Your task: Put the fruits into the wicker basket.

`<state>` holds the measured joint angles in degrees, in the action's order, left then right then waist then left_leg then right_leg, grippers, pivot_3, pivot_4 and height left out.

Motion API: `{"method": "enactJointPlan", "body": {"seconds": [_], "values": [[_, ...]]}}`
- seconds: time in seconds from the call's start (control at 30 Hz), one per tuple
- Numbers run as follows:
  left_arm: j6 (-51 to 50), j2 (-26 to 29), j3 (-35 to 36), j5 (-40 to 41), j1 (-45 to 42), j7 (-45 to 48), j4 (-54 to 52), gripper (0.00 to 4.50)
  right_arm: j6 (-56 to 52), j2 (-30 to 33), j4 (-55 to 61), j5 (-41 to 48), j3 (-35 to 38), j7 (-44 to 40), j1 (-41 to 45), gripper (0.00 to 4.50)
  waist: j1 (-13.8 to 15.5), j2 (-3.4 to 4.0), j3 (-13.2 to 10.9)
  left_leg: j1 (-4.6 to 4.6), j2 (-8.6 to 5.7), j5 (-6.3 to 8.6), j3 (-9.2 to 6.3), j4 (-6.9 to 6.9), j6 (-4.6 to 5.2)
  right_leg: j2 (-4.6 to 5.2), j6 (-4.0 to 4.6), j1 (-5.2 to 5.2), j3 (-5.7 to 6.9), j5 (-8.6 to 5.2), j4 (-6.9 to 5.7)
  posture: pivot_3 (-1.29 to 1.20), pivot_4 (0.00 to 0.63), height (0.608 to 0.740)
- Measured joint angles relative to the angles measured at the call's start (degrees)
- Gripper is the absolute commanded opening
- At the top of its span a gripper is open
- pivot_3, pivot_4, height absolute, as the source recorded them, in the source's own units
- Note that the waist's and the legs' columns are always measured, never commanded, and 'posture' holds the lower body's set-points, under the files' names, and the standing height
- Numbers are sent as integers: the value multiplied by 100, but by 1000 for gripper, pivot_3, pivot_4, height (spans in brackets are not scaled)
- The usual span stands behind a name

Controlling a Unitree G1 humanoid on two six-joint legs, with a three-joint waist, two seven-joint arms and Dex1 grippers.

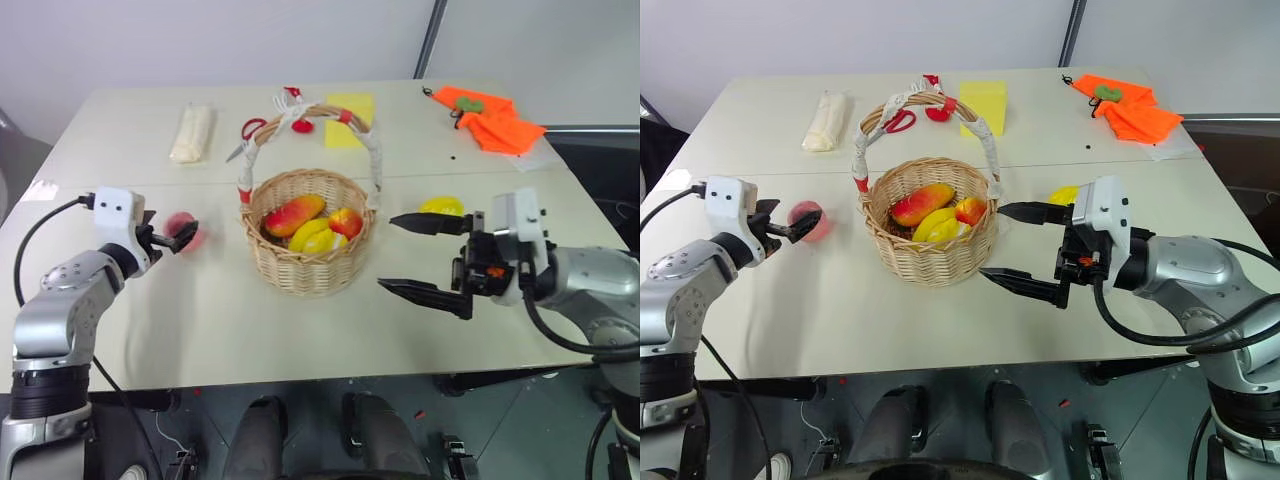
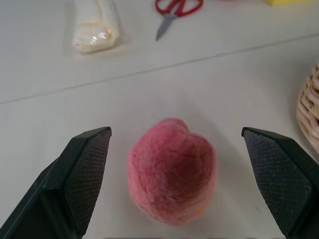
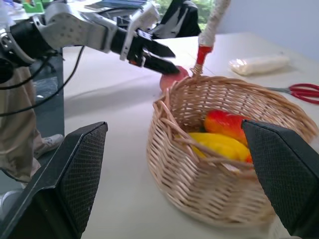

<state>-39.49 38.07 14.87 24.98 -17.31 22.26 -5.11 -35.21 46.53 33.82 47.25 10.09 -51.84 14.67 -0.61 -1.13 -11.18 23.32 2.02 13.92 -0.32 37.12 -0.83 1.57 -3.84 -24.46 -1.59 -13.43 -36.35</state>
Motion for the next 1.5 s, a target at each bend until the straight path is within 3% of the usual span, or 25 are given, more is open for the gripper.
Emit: {"method": "enactJointPlan", "body": {"seconds": [0.17, 0.27, 0.37, 0.53, 0.63, 0.83, 0.97, 1.13, 1.27, 1.3, 1.5], "values": [[-278, -14, -220, -220, -369, -135, 437, 4500, 80, -17, 26, -91, -36, 45, -41, 4472, -1, -2, -1, 0, 0, 0, -1, 1, 0, 0, -9, 0, 1, 5, -1, 0, 150, 740], [-321, -70, -273, -265, -391, -125, 536, 3683, 125, -40, 26, -142, -48, 59, -76, 4500, -14, -2, -1, 0, 0, 0, -1, 0, 0, 0, -9, 0, 1, 6, -1, 0, 150, 740], [-390, -86, -282, -328, -445, -98, 593, 2440, 151, -45, 26, -197, -69, 85, -74, 4500, -11, -2, -1, -2, 1, 0, -2, 0, 0, -1, -9, 0, 2, 6, -3, 0, 150, 740], [-457, 25, -191, -310, -324, 8, 473, 2440, 183, -54, 26, -203, -75, 142, 36, 4500, -24, -2, -1, -2, 2, 0, -2, -1, 0, 0, -8, -2, 1, 6, -3, 0, 150, 740], [-386, 257, 270, 94, 214, 619, -225, 2440, 187, -48, 16, -210, -62, 151, 57, 4500, -28, -5, -3, 2, 5, 0, -1, -4, 0, 1, -4, -7, 2, 3, -3, 0, 150, 740], [-1152, 586, 1172, 2342, 475, 1698, -2128, 2440, 324, 0, -349, -387, -43, -9, 191, 4500, 32, -6, -3, 2, -5, 0, 0, 9, -1, 20, 8, 5, 4, -3, 1, 0, 150, 740], [-1384, 448, 671, 2887, -207, 1387, -2719, 2440, 398, 54, -705, -559, -25, -139, 265, 4500, 29, -7, -3, 1, -10, -1, 0, 15, -1, 17, 7, 10, 4, -2, 1, 0, 150, 740], [-1311, -194, -726, 2260, -1178, 674, -2670, 2440, 500, 71, -889, -770, -15, -138, 320, 4500, -16, -8, -2, -3, -10, 0, -3, 9, 0, 4, -15, 11, -2, 7, 0, 0, 150, 740], [-1157, -463, -1267, 1912, -1267, 598, -2403, 4192, 522, 68, -1032, -1045, -21, 67, 324, 4500, -39, -7, -2, -4, -6, 0, -6, 2, 0, -4, -15, 4, -2, 6, -4, 0, 150, 740], [-1120, -458, -1341, 1835, -1267, 610, -2375, 4456, 535, 68, -1108, -1164, -28, 142, 323, 4500, -35, -7, -2, -4, -6, 0, -6, 2, 0, -5, -15, 2, -2, 6, -5, 0, 150, 740], [-729, -170, -1329, 1567, -958, 1077, -2330, 4456, 1022, -107, -2255, -2433, -434, 850, 555, 4500, -39, -5, -2, -5, -7, -1, -3, 4, 0, -2, 3, 1, -4, -3, -5, 0, 150, 740]]}}
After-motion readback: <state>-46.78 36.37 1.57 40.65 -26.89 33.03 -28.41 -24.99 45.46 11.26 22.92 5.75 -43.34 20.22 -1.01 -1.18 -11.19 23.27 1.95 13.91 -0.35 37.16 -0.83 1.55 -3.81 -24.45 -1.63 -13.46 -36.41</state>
